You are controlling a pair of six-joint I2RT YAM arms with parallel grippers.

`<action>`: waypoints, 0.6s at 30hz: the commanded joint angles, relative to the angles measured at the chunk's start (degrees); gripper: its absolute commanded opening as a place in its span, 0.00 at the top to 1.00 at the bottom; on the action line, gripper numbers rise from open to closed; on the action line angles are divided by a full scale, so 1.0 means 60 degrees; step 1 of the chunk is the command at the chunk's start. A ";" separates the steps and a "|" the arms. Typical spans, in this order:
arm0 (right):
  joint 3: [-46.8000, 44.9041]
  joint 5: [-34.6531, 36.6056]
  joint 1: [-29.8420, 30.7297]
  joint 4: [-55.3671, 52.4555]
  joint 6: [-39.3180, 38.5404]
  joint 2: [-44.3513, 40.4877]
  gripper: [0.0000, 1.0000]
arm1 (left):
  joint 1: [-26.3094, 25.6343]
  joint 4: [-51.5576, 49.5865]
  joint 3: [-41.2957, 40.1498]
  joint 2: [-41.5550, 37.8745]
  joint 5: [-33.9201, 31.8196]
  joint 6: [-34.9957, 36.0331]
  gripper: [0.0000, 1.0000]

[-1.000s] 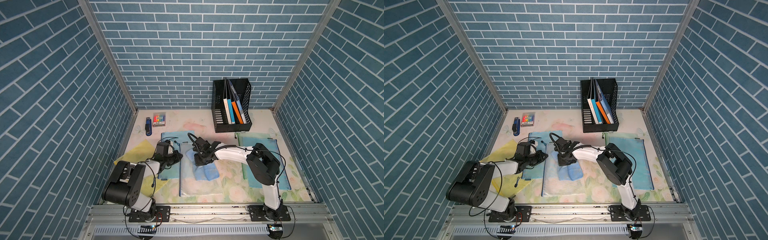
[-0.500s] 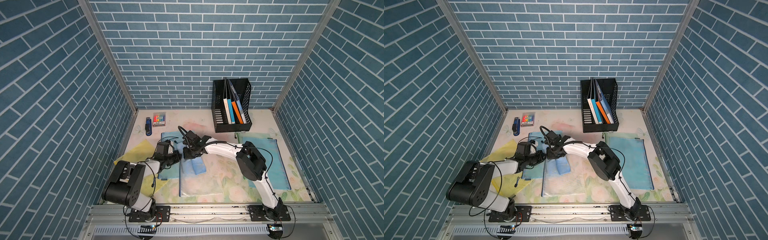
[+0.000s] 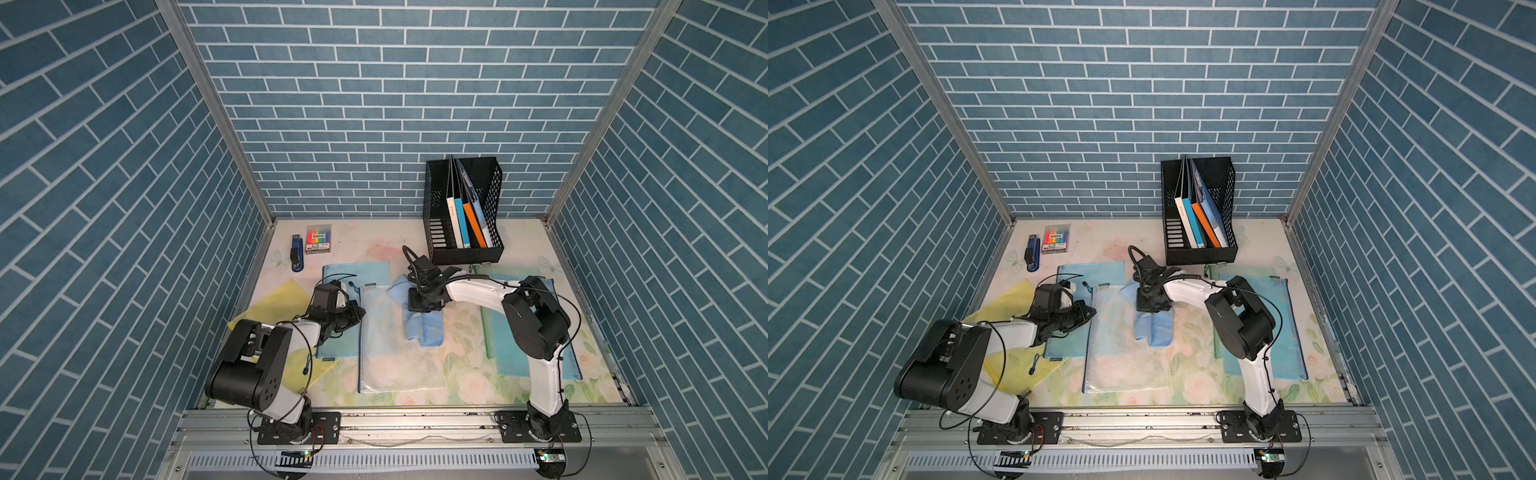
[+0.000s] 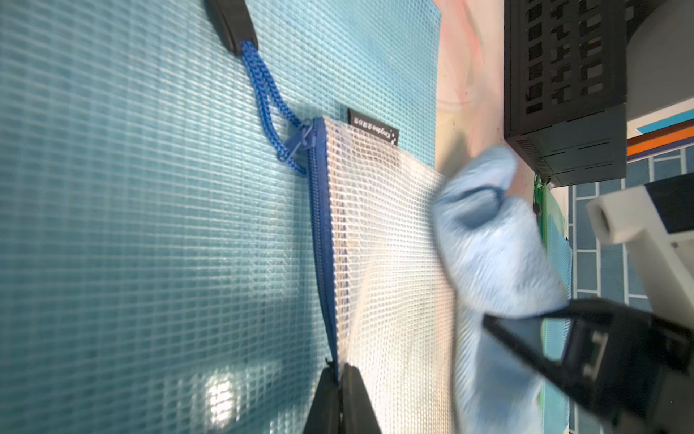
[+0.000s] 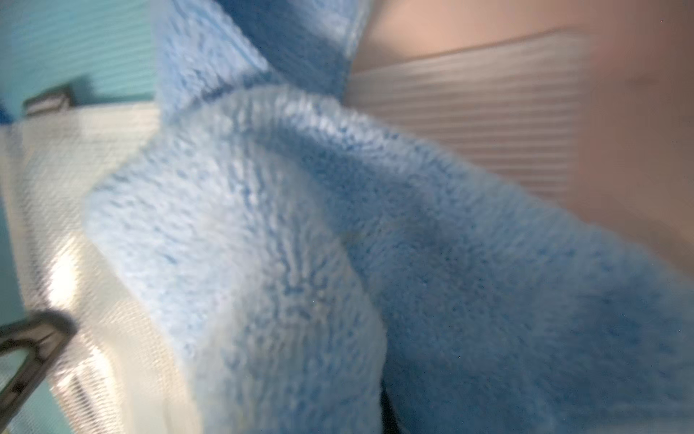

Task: Wipe the document bag
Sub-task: Wipe the dirt from the document bag.

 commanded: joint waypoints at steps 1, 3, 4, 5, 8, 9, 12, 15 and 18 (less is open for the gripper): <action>0.0054 0.0701 -0.0013 -0.1031 -0.0650 -0.0069 1.00 | 0.0031 0.0453 -0.0139 0.0140 0.0074 -0.0258 1.00; 0.0400 0.0354 0.0154 -0.0947 -0.0580 0.0250 1.00 | 0.0031 0.0571 -0.0189 0.0179 0.0102 -0.0347 1.00; 0.0686 0.0253 0.0340 -0.0914 -0.0563 0.0457 1.00 | 0.0031 0.0640 -0.0230 0.0170 0.0114 -0.0410 1.00; 0.1005 0.0143 0.0549 -0.0899 -0.0550 0.0658 1.00 | 0.0017 0.0706 -0.0273 0.0183 0.0117 -0.0445 1.00; 0.2344 -0.0555 0.1296 -0.0772 -0.0361 0.1491 1.00 | 0.0002 0.0830 -0.0326 0.0250 0.0110 -0.0522 1.00; 0.2947 -0.0749 0.1574 -0.0808 -0.0340 0.1878 1.00 | -0.0013 0.0865 -0.0348 0.0275 0.0117 -0.0546 1.00; 0.4474 -0.1526 0.2204 -0.0878 -0.0387 0.2967 1.00 | -0.0042 0.0942 -0.0430 0.0290 0.0081 -0.0625 1.00; 0.4505 -0.2250 0.2332 -0.0385 -0.0073 0.3324 1.00 | -0.0042 0.0997 -0.0496 0.0185 0.0001 -0.0717 1.00; 0.3772 -0.1893 0.2207 -0.0361 -0.0207 0.2947 1.00 | -0.0040 0.0975 -0.0527 0.0055 -0.0057 -0.0756 1.00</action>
